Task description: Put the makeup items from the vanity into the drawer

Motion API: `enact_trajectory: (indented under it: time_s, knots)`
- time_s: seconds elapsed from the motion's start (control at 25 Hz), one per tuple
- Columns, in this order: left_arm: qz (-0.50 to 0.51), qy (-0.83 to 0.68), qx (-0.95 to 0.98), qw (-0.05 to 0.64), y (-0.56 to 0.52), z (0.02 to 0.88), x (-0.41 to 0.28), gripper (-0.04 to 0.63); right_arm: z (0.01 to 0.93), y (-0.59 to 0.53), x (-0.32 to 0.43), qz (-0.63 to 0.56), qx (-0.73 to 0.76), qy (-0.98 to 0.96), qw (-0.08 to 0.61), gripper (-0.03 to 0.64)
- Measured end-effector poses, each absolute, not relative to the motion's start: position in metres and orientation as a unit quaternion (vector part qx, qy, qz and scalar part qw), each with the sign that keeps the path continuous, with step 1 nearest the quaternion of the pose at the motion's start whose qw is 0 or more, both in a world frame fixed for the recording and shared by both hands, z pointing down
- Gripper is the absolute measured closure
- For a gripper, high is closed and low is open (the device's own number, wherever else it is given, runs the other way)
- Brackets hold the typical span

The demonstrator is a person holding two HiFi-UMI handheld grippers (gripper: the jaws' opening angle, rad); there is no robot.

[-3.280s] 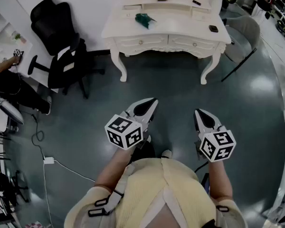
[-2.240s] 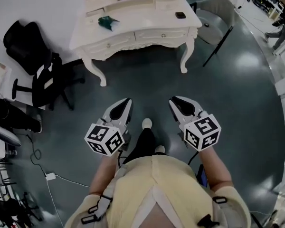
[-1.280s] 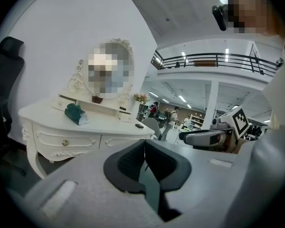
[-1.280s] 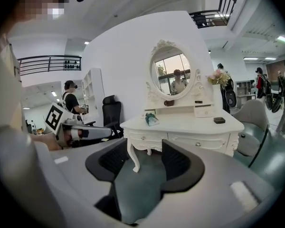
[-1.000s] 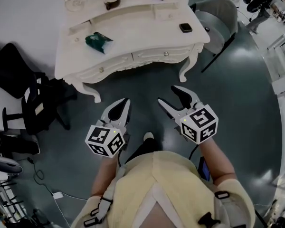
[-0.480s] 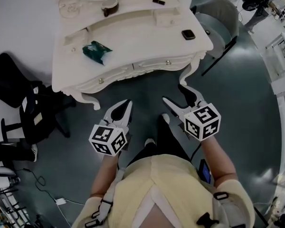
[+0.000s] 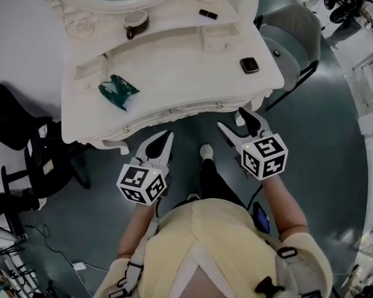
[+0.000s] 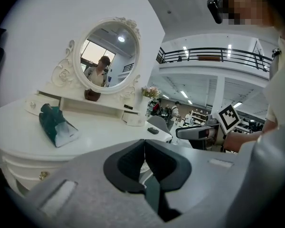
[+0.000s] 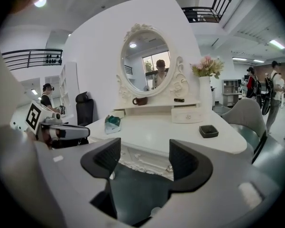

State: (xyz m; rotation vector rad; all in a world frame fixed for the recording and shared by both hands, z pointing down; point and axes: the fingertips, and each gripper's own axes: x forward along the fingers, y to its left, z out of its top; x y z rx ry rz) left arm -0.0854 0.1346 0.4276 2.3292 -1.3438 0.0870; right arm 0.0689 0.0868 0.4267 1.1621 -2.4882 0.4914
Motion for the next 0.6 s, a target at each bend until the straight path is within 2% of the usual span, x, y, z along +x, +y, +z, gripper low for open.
enact_trajectory:
  time_s: [0.6]
  knots:
    - [0.055, -0.463, 0.854, 0.232, -0.01, 0.44, -0.031, 0.595, 0.457, -0.06, 0.14, 0.192, 0.472, -0.836, 0.201, 0.311]
